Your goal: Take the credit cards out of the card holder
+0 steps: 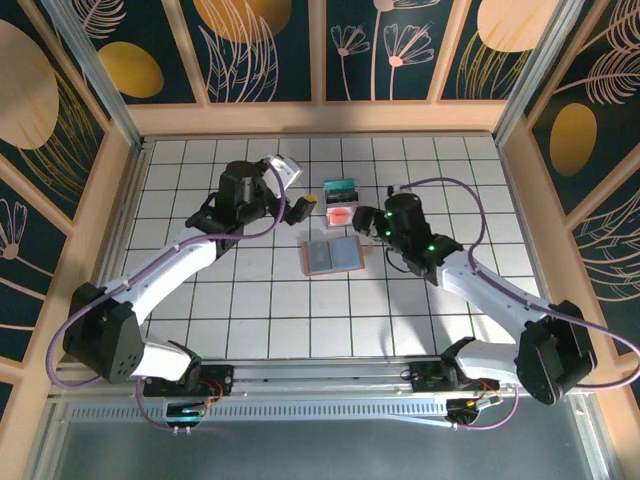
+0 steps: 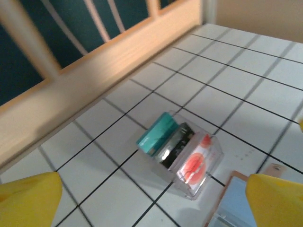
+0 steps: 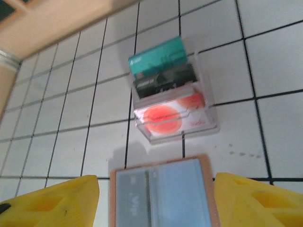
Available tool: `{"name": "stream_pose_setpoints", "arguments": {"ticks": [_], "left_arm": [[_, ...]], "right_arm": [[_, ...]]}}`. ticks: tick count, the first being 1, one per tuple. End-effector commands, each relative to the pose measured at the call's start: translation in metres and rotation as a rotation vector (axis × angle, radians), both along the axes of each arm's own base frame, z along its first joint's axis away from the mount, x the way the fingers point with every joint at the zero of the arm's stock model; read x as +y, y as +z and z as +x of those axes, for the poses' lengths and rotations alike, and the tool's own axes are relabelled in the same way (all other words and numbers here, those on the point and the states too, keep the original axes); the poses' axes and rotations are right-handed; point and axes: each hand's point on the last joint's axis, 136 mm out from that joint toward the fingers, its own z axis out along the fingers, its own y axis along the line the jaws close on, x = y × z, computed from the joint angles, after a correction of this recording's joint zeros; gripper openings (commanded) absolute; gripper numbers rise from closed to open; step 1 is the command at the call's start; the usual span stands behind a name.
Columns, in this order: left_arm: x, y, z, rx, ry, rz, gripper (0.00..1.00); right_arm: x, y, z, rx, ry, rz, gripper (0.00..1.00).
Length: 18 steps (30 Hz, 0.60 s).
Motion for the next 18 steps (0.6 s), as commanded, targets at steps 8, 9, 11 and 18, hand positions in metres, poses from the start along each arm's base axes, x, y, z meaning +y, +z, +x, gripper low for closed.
{"name": "stream_pose_setpoints", "arguments": {"ticks": [8, 9, 11, 18], "left_arm": [[0.107, -0.058, 0.008, 0.218, 0.773, -0.312, 0.99], [0.111, -0.066, 0.005, 0.239, 0.808, -0.335, 0.99], [0.115, -0.078, -0.001, 0.27, 0.839, -0.382, 0.99], [0.128, -0.099, -0.012, 0.307, 0.924, -0.469, 0.99]], "right_arm": [[0.059, -0.058, -0.02, 0.139, 0.128, -0.278, 0.57], [0.065, -0.063, -0.022, 0.147, 0.143, -0.315, 0.57], [0.075, -0.073, -0.025, 0.162, 0.168, -0.386, 0.57], [0.098, -0.105, -0.029, 0.218, 0.251, -0.503, 0.6]]}}
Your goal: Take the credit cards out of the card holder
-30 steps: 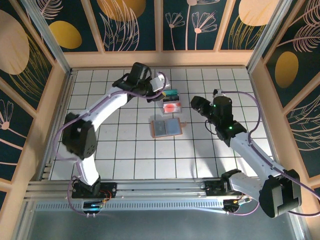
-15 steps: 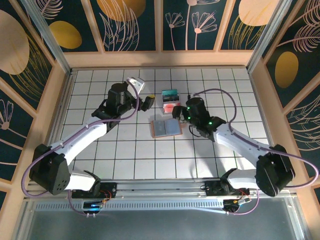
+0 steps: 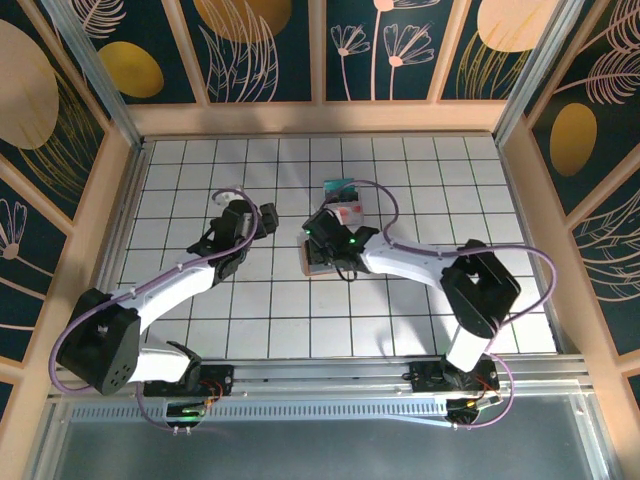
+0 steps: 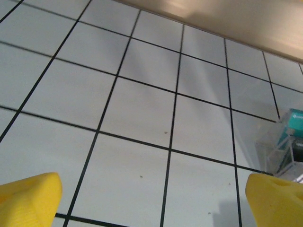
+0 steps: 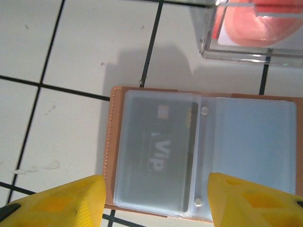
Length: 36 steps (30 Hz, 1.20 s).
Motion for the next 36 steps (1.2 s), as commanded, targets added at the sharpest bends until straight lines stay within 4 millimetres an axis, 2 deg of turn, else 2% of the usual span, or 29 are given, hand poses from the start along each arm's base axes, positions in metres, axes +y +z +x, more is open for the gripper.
{"name": "stream_pose_setpoints", "arguments": {"ticks": [1, 7, 17, 27, 36], "left_arm": [[0.014, 0.011, -0.001, -0.046, 0.117, -0.085, 0.99], [0.016, 0.005, -0.003, -0.038, 0.132, -0.08, 0.99], [0.014, -0.001, -0.002, -0.023, 0.121, -0.069, 0.99], [0.011, -0.006, -0.001, -0.007, 0.102, -0.066, 0.99], [0.004, -0.004, 0.001, -0.009, 0.059, -0.056, 0.99]], "right_arm": [[-0.004, -0.01, 0.001, 0.006, 0.018, -0.104, 0.6], [0.01, -0.025, 0.0, 0.029, 0.061, -0.13, 0.67], [0.01, -0.043, 0.0, 0.055, 0.061, -0.161, 0.67], [0.003, -0.065, -0.007, 0.105, 0.053, -0.165, 0.61], [-0.014, -0.068, -0.01, 0.129, 0.01, -0.157, 0.44]]}}
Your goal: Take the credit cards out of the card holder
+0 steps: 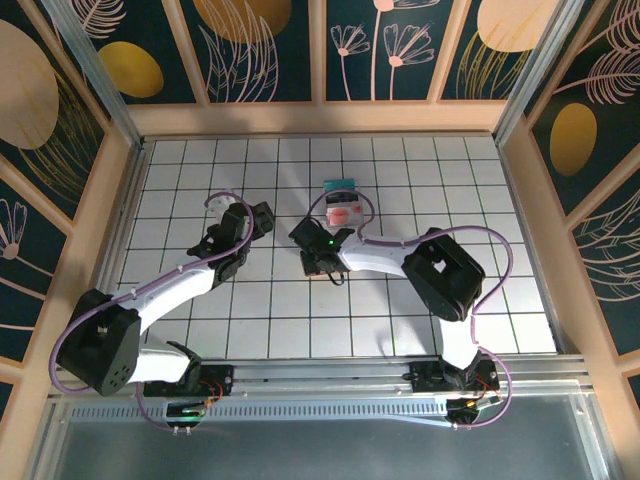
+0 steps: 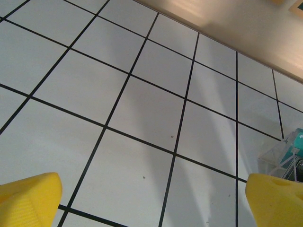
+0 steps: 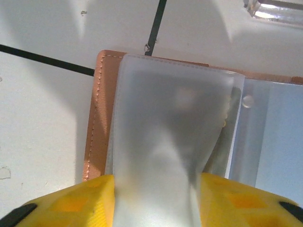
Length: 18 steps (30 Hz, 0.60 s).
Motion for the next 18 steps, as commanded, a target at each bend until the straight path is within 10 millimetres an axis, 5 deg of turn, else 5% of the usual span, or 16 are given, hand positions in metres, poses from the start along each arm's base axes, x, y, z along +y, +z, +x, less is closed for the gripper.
{"name": "stream_pose_setpoints", "arguments": {"ticks": [1, 9, 18], "left_arm": [[-0.005, -0.001, 0.002, -0.005, -0.041, 0.013, 0.99], [-0.029, 0.002, 0.001, -0.016, -0.151, 0.056, 0.99], [-0.065, -0.012, -0.01, 0.015, -0.215, 0.099, 0.99]], "right_arm": [[-0.029, -0.016, -0.009, 0.055, -0.045, -0.056, 0.41], [-0.045, -0.001, -0.008, 0.065, -0.09, 0.041, 0.24], [-0.07, 0.013, -0.001, 0.028, -0.15, 0.038, 0.36]]}}
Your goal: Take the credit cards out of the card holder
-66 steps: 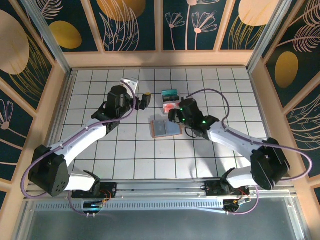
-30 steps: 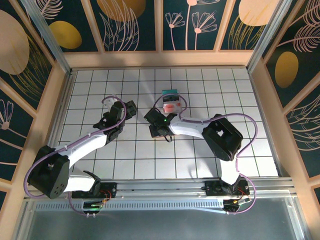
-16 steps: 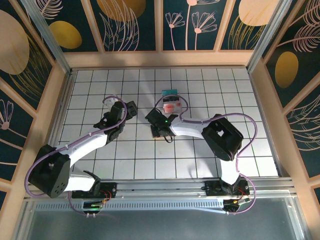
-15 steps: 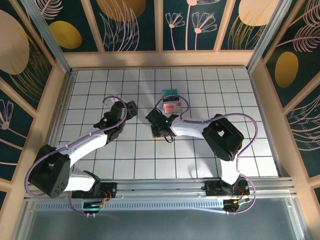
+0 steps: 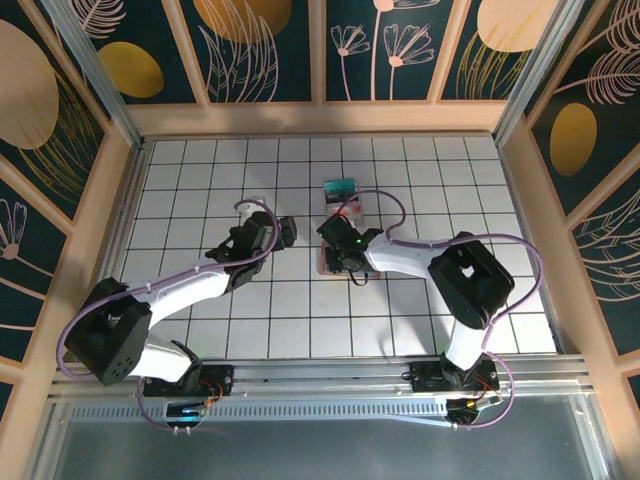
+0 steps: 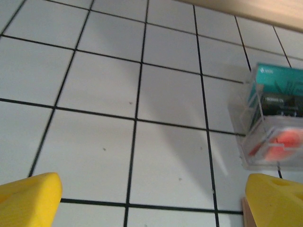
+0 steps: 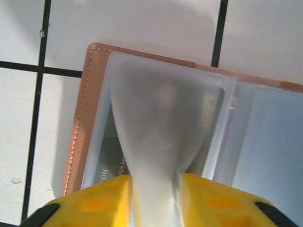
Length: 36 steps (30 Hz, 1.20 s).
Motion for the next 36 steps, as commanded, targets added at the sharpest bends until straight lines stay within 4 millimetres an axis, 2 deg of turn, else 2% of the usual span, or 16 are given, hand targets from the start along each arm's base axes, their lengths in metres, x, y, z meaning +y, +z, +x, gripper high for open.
{"name": "stream_pose_setpoints", "arguments": {"ticks": [1, 19, 24, 36], "left_arm": [[-0.006, 0.005, 0.006, -0.012, 0.01, -0.014, 0.99], [-0.003, 0.012, 0.008, -0.039, 0.015, 0.011, 0.99], [-0.004, 0.014, 0.008, -0.043, 0.004, 0.023, 0.99], [-0.006, 0.015, 0.007, -0.048, -0.005, 0.019, 0.99]], "right_arm": [[-0.015, 0.01, 0.001, -0.019, -0.038, -0.017, 0.37], [-0.051, 0.023, 0.006, -0.067, -0.139, -0.074, 0.38], [-0.061, 0.021, 0.007, -0.056, -0.162, -0.057, 0.31], [-0.089, 0.007, 0.02, -0.05, -0.177, -0.064, 0.29]]}}
